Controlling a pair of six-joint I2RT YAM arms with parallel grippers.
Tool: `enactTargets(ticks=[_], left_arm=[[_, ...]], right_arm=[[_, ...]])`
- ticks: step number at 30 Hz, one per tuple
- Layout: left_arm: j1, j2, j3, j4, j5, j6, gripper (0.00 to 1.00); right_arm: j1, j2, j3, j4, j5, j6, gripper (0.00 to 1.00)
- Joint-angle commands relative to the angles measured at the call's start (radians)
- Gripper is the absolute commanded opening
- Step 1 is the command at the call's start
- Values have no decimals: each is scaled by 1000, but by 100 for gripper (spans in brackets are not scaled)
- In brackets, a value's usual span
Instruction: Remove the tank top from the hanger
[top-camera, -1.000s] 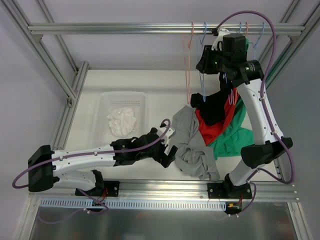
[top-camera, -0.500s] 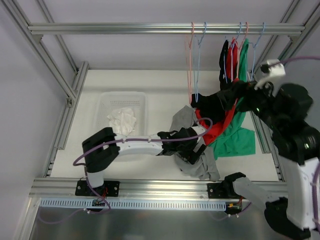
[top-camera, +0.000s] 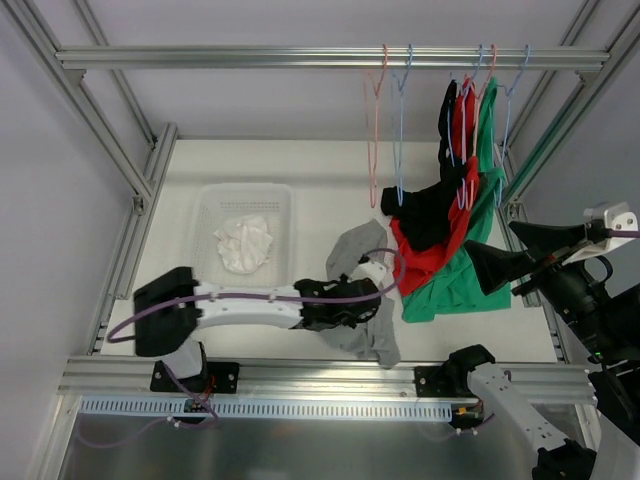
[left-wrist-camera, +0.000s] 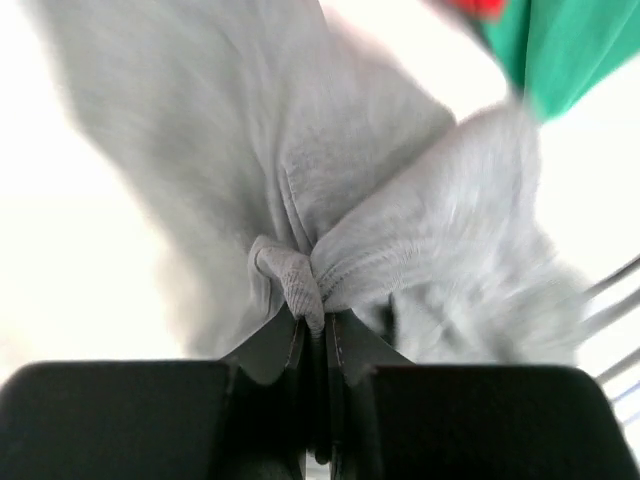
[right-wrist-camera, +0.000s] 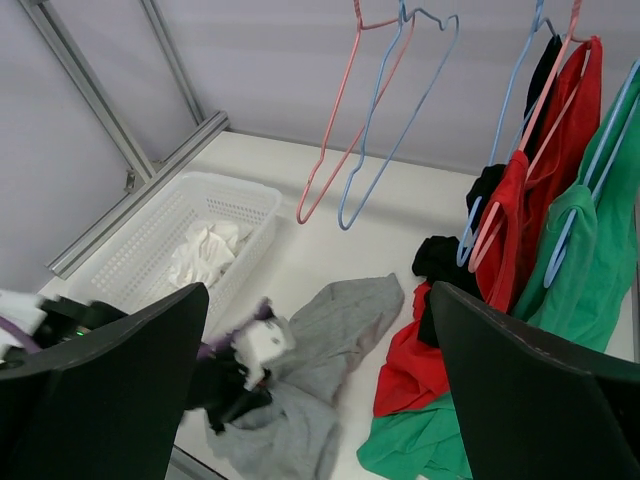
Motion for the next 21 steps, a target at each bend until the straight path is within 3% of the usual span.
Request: enactTargets(ticks=[1, 6, 10, 11, 16, 21], left_arm=[[7, -348, -29, -93, -265, -22, 0], [54, -570, 33, -176, -412, 79, 0], [238, -656, 135, -227, -371, 164, 0], [309, -664, 179, -233, -348, 174, 0], [420, -668, 319, -254, -358, 268, 0], [603, -635, 345, -305, -222, 193, 0]], right_arm=[[-1, -16, -20, 9, 22, -20, 99], [0, -1, -54, 21, 23, -20, 100], [-1, 7, -65, 44, 16, -12, 100], [0, 10, -66, 53, 14, -11, 99], [-1, 27, -51, 52, -7, -11, 100], [-1, 47, -62, 59, -7, 3, 99]])
